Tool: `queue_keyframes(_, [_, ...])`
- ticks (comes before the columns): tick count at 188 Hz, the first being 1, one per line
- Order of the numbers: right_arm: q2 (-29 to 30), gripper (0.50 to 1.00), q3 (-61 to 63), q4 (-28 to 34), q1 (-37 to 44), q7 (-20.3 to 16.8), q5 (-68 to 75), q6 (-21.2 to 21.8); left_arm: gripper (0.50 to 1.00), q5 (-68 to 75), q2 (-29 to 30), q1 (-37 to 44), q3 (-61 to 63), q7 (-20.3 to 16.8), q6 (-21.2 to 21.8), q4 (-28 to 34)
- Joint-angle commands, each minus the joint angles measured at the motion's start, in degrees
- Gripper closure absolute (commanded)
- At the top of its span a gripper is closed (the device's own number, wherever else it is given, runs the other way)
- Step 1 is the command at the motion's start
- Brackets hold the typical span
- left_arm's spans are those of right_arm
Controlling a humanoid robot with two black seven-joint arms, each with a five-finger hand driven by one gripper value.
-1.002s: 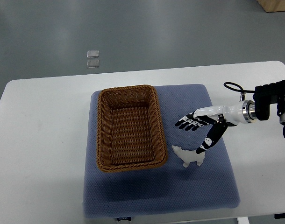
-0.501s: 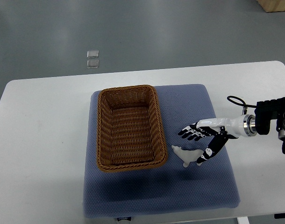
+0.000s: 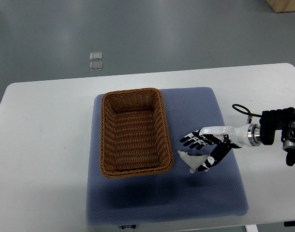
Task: Place white bear in brown basket with right hand
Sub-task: 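Lower the right hand and close its fingers around the white bear, then lift the white bear with the right hand and carry it over the basket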
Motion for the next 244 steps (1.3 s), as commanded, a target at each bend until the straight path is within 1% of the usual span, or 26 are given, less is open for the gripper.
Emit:
queue_keyframes(1, [0.2, 0.624, 0.0, 0.0, -0.2, 0.0, -0.1, 0.0, 0.500, 0.0, 0.0, 0.0, 0.0, 0.0, 0.0, 0.1])
queue_keyframes(11, [0.3, 0.644, 0.0, 0.0, -0.4, 0.0, -0.3, 0.0, 0.500, 0.0, 0.0, 0.0, 0.0, 0.0, 0.0, 0.1])
queue_keyframes(18, [0.3, 0.670, 0.0, 0.0, -0.8, 0.1, -0.8, 0.0, 0.500, 0.0, 0.0, 0.0, 0.0, 0.0, 0.0, 0.1])
queue_keyframes(46, [0.5, 0.695, 0.1, -0.1, -1.8, 0.7, -1.7, 0.0, 0.500, 0.0, 0.0, 0.0, 0.0, -0.1, 0.0, 0.1])
queue_keyframes(106, [2.0, 0.707, 1.2, -0.4, -3.0, 0.8, -2.8, -0.1, 0.500, 0.0, 0.0, 0.0, 0.0, 0.0, 0.0, 0.1])
queue_keyframes(112, [2.1, 0.732, 1.2, -0.4, -3.1, 0.8, -2.8, -0.1, 0.500, 0.0, 0.0, 0.0, 0.0, 0.0, 0.0, 0.0])
queue_keyframes(116, [2.2, 0.756, 1.2, -0.4, -3.1, 0.8, -2.9, -0.1, 0.500, 0.0, 0.0, 0.0, 0.0, 0.0, 0.0, 0.1])
queue_keyframes(119, [2.2, 0.791, 1.2, -0.4, -3.1, 0.8, -3.1, -0.1, 0.500, 0.0, 0.0, 0.0, 0.0, 0.0, 0.0, 0.0])
queue_keyframes(121, [2.2, 0.791, 1.2, -0.4, -3.1, 0.8, -3.1, -0.1, 0.500, 0.0, 0.0, 0.0, 0.0, 0.0, 0.0, 0.0])
queue_keyframes(122, [2.2, 0.805, 1.2, -0.4, -3.1, 0.8, -3.1, -0.1, 0.500, 0.0, 0.0, 0.0, 0.0, 0.0, 0.0, 0.0])
queue_keyframes(123, [2.2, 0.805, 1.2, -0.4, -3.1, 0.8, -3.1, -0.1, 0.500, 0.0, 0.0, 0.0, 0.0, 0.0, 0.0, 0.0])
queue_keyframes(126, [2.2, 0.842, 1.2, -0.4, -3.1, 0.9, -3.2, -0.1, 0.500, 0.0, 0.0, 0.0, 0.0, 0.0, 0.0, 0.0])
queue_keyframes(127, [2.2, 0.842, 1.2, -0.4, -3.1, 0.9, -3.2, -0.1, 0.500, 0.0, 0.0, 0.0, 0.0, 0.0, 0.0, 0.0])
queue_keyframes(128, [2.2, 0.860, 1.2, -0.4, -3.1, 0.9, -3.3, -0.1, 0.500, 0.0, 0.0, 0.0, 0.0, 0.0, 0.0, 0.0])
queue_keyframes(129, [2.2, 0.861, 1.2, -0.4, -3.1, 0.9, -3.3, -0.1, 0.500, 0.0, 0.0, 0.0, 0.0, 0.0, 0.0, 0.0])
queue_keyframes(130, [2.2, 0.881, 1.2, -0.4, -3.1, 0.9, -3.4, -0.1, 0.500, 0.0, 0.0, 0.0, 0.0, 0.0, 0.0, 0.0])
queue_keyframes(131, [2.2, 0.881, 1.2, -0.4, -3.1, 0.9, -3.4, -0.1, 0.500, 0.0, 0.0, 0.0, 0.0, 0.0, 0.0, 0.0])
queue_keyframes(132, [2.2, 0.901, 1.2, -0.4, -3.1, 0.9, -3.5, -0.1, 0.500, 0.0, 0.0, 0.0, 0.0, 0.0, 0.0, 0.0])
queue_keyframes(133, [2.2, 0.901, 1.2, -0.4, -3.1, 0.9, -3.5, -0.1, 0.500, 0.0, 0.0, 0.0, 0.0, 0.0, 0.0, 0.0])
queue_keyframes(134, [2.2, 0.920, 1.2, -0.4, -3.1, 0.9, -3.7, -0.1, 0.500, 0.0, 0.0, 0.0, 0.1, 0.0, 0.0, 0.0])
queue_keyframes(135, [2.2, 0.920, 1.2, -0.4, -3.1, 0.9, -3.7, -0.1, 0.500, 0.0, 0.0, 0.0, 0.1, 0.0, 0.0, 0.0])
queue_keyframes(138, [2.2, 0.950, 1.2, -0.4, -3.1, 0.9, -4.0, -0.1, 0.500, 0.0, 0.0, 0.0, 0.1, 0.0, 0.0, 0.0])
queue_keyframes(150, [2.2, 1.000, 1.2, -0.4, -3.1, 0.9, -4.5, -0.1, 0.500, 0.0, 0.0, 0.0, 0.1, 0.0, 0.0, 0.0])
queue_keyframes(173, [2.2, 1.000, 1.3, -0.4, -3.2, 1.3, -4.6, -1.0, 0.500, 0.0, 0.0, 0.0, 0.1, 0.0, 0.0, 0.1])
queue_keyframes(223, [0.8, 1.000, 4.5, -0.4, -2.1, 1.6, -4.1, -0.2, 0.500, 0.0, 0.0, 0.0, 0.1, 0.0, 0.0, 0.1])
queue_keyframes(244, [-1.2, 1.000, 5.0, -0.3, 1.4, 1.6, -3.4, 0.6, 0.500, 0.0, 0.0, 0.0, 0.1, 0.0, 0.0, 0.1])
